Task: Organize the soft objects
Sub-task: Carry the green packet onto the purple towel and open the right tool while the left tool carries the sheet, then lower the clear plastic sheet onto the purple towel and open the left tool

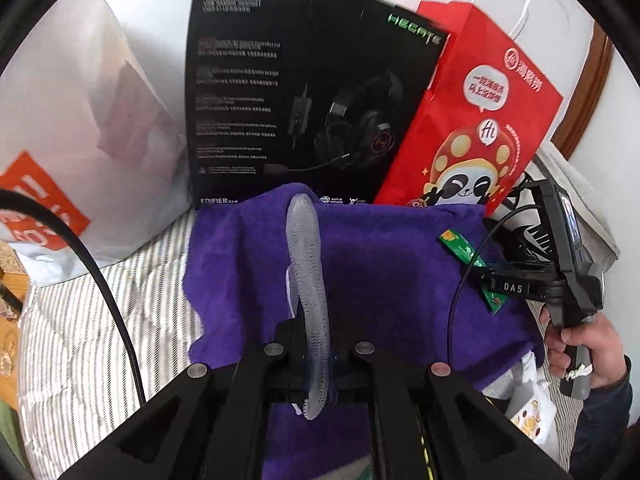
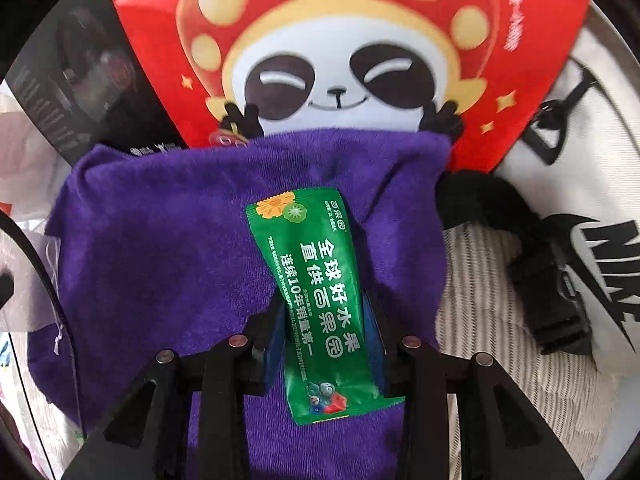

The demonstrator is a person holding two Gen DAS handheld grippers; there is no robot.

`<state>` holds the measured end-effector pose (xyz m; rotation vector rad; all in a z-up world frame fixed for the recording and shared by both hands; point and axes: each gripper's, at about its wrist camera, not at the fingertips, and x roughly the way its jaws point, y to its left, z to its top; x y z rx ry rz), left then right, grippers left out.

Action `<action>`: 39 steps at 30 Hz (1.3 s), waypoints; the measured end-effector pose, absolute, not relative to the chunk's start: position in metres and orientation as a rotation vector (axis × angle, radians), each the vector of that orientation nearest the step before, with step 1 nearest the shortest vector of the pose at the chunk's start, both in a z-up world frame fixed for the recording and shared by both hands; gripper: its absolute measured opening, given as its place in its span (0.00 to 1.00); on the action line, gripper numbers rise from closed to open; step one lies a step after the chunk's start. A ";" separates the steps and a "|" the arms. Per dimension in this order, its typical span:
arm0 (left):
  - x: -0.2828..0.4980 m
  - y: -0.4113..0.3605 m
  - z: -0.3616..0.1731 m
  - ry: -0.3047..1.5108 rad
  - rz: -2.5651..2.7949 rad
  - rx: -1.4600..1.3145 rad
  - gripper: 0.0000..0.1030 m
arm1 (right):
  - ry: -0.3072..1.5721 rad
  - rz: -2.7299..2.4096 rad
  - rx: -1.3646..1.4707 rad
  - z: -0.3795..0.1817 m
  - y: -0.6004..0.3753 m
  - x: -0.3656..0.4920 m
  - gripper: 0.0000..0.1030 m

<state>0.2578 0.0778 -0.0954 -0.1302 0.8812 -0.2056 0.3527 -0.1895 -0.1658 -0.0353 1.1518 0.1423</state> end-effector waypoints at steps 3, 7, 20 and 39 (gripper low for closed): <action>0.270 0.076 -0.103 0.897 -0.216 -0.139 0.06 | 1.142 0.147 -0.038 -0.166 -0.189 0.355 0.37; 0.282 0.069 -0.107 0.901 -0.240 -0.146 0.06 | 1.139 0.167 -0.045 -0.167 -0.188 0.354 0.40; 0.320 0.052 -0.150 0.994 -0.157 -0.068 0.09 | 1.109 0.202 -0.045 -0.147 -0.193 0.341 0.69; 0.282 0.016 -0.141 1.007 -0.113 0.125 0.60 | 1.030 0.234 -0.015 -0.104 -0.214 0.273 0.70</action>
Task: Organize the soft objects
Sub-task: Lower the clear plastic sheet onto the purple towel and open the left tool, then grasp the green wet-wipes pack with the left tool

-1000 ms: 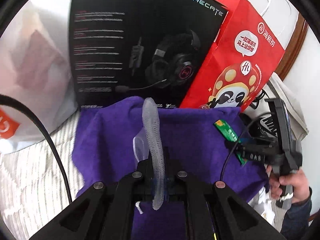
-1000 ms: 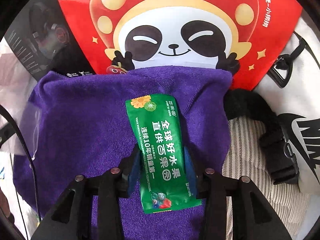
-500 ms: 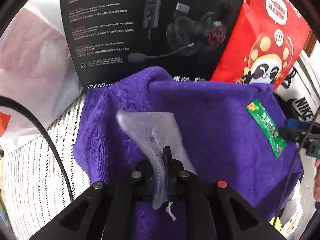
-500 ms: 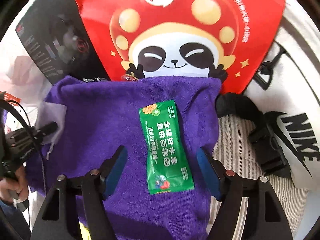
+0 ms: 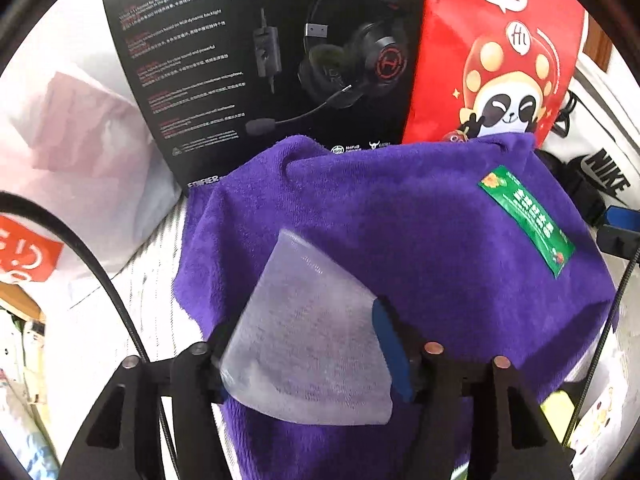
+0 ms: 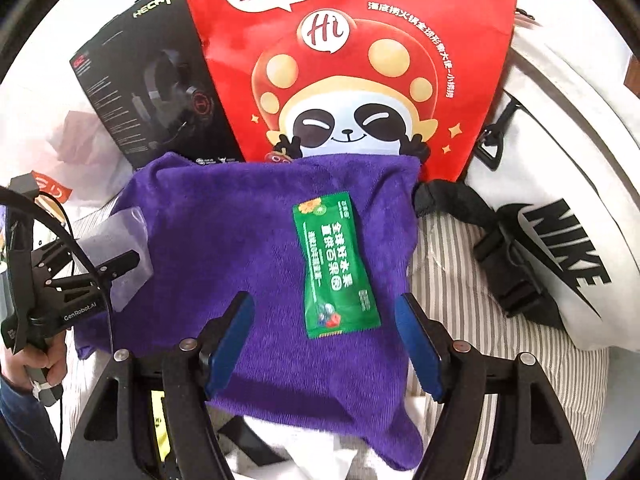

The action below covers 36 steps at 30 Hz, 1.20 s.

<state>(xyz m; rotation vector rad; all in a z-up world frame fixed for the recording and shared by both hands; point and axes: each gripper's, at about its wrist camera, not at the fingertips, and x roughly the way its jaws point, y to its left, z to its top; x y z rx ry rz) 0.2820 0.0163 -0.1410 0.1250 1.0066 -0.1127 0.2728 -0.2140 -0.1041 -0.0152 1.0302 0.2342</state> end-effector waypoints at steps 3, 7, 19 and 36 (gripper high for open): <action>0.270 0.010 -0.136 1.011 -0.099 0.145 0.64 | 1.032 0.238 -0.023 -0.107 -0.210 0.270 0.70; 0.253 0.010 -0.131 1.011 -0.106 0.162 0.68 | 1.034 0.242 -0.021 -0.111 -0.208 0.262 0.70; 0.219 0.044 -0.118 0.975 -0.072 0.129 0.69 | 1.017 0.255 -0.006 -0.107 -0.209 0.226 0.70; 0.150 0.042 -0.103 0.930 -0.146 0.052 0.69 | 0.998 0.233 0.043 -0.103 -0.228 0.154 0.70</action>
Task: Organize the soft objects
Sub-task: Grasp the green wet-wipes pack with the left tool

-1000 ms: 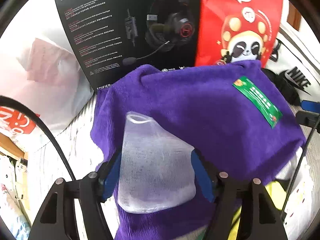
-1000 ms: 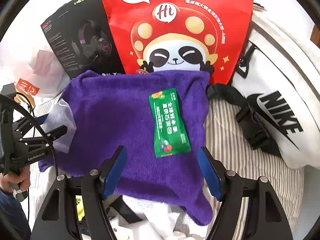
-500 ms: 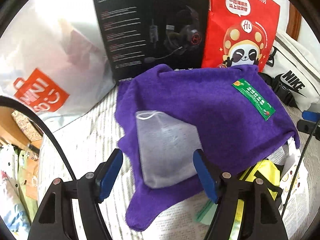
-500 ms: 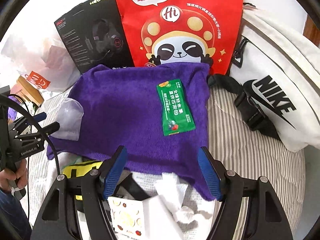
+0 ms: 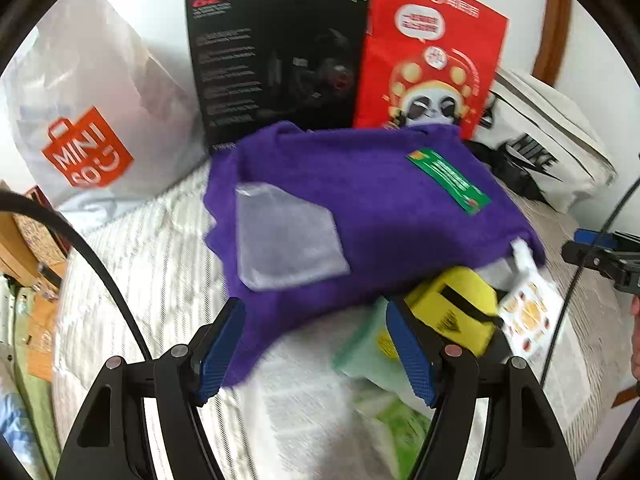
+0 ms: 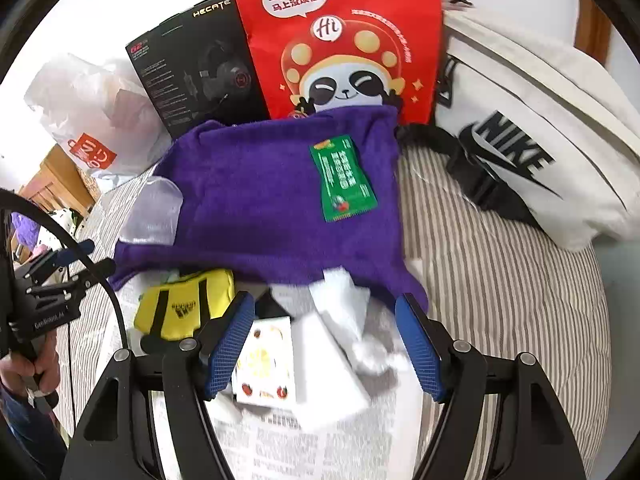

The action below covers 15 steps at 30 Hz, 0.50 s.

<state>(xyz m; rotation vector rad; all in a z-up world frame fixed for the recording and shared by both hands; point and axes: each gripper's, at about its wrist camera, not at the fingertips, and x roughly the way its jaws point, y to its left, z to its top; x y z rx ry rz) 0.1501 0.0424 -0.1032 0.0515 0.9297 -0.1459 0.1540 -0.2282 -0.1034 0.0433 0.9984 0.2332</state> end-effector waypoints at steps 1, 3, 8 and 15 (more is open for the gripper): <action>0.146 0.040 -0.104 0.932 -0.156 0.048 0.69 | 1.001 0.232 0.045 -0.104 -0.230 0.150 0.70; 0.135 0.036 -0.109 0.942 -0.179 0.035 0.69 | 1.006 0.224 0.048 -0.106 -0.233 0.142 0.70; 0.108 0.030 -0.122 0.970 -0.229 -0.019 0.69 | 1.001 0.220 0.055 -0.109 -0.237 0.125 0.70; 0.074 0.014 -0.140 1.018 -0.252 -0.024 0.71 | 1.006 0.247 0.073 -0.112 -0.233 0.109 0.70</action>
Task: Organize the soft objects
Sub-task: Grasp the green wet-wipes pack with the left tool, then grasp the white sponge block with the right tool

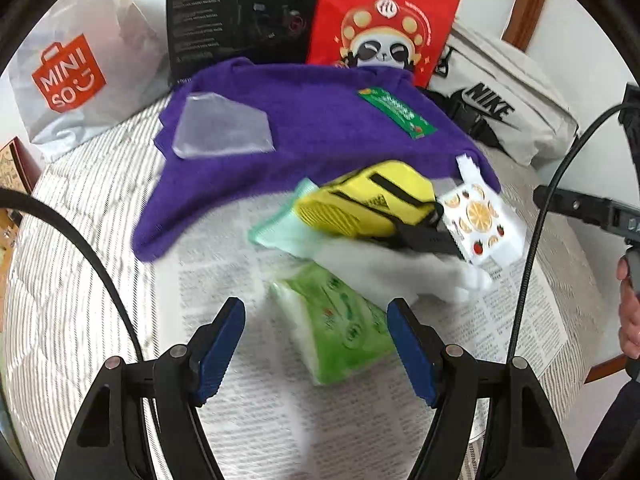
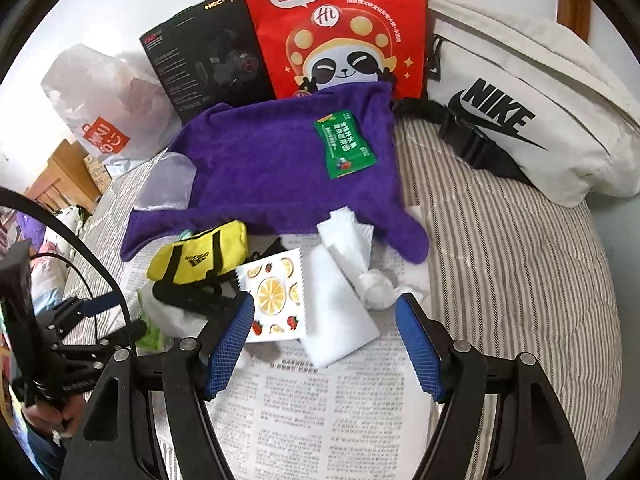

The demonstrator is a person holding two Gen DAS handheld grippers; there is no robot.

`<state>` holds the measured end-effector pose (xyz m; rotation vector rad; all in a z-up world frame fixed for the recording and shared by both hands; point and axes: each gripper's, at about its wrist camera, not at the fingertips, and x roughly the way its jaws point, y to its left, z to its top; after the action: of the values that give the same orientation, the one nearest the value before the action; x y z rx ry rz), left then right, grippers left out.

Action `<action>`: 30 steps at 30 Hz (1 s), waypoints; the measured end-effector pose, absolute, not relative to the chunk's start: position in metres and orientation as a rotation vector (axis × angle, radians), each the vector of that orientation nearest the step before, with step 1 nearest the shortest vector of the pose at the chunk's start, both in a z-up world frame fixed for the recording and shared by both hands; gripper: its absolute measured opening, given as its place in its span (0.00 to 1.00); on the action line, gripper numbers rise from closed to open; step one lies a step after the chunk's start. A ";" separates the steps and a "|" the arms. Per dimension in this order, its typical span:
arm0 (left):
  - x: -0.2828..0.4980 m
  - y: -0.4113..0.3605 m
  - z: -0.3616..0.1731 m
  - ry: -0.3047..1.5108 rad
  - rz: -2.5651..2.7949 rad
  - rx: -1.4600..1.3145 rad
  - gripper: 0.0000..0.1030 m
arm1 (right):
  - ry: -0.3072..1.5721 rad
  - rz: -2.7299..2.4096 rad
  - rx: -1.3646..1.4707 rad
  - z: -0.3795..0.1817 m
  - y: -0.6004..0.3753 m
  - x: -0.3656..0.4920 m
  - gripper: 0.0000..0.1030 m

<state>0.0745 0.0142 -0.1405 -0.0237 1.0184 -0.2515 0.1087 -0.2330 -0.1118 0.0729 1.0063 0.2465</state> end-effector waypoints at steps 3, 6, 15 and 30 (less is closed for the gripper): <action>0.072 0.003 -0.147 1.037 -0.247 -0.009 0.72 | 1.003 0.256 0.067 -0.111 -0.231 0.104 0.70; 0.074 -0.006 -0.158 1.058 -0.223 0.042 0.81 | 1.005 0.258 0.064 -0.114 -0.230 0.101 0.70; 0.072 0.023 -0.157 1.049 -0.158 0.048 0.80 | 1.035 0.247 0.094 -0.128 -0.238 0.103 0.70; 0.087 0.022 -0.165 0.948 -0.149 0.081 0.46 | 1.050 0.222 0.083 -0.138 -0.248 0.105 0.70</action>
<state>0.0871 0.0216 -0.1654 0.0806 0.9481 -0.1493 0.1051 -0.2485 -0.1379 0.0832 1.0495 0.2216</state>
